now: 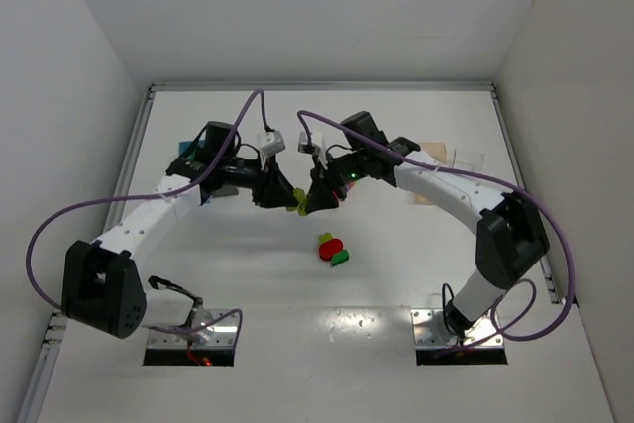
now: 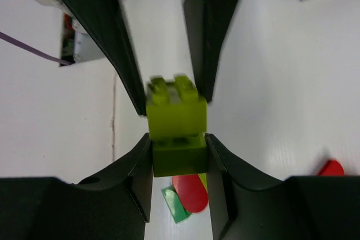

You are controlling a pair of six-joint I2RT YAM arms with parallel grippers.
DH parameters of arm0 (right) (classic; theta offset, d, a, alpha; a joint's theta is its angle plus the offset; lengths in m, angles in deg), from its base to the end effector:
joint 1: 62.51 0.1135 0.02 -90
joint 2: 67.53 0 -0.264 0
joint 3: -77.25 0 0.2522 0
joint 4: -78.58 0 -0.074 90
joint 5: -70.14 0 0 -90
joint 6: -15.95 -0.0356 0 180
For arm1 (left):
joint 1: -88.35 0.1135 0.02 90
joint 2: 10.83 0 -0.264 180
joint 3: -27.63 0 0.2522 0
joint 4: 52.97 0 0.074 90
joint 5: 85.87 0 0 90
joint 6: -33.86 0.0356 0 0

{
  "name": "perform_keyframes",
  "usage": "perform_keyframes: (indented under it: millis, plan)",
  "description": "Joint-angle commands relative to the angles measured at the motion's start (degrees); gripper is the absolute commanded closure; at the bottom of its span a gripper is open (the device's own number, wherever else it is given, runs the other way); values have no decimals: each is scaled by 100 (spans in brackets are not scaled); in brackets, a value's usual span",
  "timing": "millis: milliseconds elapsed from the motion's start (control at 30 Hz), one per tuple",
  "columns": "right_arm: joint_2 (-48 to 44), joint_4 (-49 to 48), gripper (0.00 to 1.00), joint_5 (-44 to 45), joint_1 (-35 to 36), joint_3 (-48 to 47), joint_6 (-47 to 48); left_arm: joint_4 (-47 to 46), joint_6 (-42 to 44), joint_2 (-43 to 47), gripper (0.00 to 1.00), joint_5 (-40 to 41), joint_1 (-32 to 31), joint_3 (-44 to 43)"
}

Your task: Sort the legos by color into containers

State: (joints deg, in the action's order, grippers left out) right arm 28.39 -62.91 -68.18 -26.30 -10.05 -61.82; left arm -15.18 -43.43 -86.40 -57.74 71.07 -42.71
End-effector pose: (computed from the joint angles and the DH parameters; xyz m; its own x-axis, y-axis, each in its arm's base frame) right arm 0.2772 0.2359 0.2667 -0.4079 -0.4732 -0.7809 -0.9099 0.1393 0.3908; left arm 0.2501 -0.1107 0.2842 -0.4692 0.2546 -0.8456 0.8805 0.2077 -0.4261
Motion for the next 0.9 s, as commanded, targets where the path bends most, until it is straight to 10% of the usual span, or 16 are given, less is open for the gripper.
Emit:
perform_keyframes:
  millis: [0, 533, 867]
  plan:
    - [-503, 38, 97, 340, -175, 444, 175, -645, -470, 385, 100, 551, -21, 94]
    - [-1831, -172, 97, 3036, -1150, 1842, -158, -839, -1403, 369, 100, 4356, -846, -1223]
    - [-2420, -787, 99, 5041, -2082, 2063, -678, -557, -1807, -1326, 100, 4649, -2297, -2875]
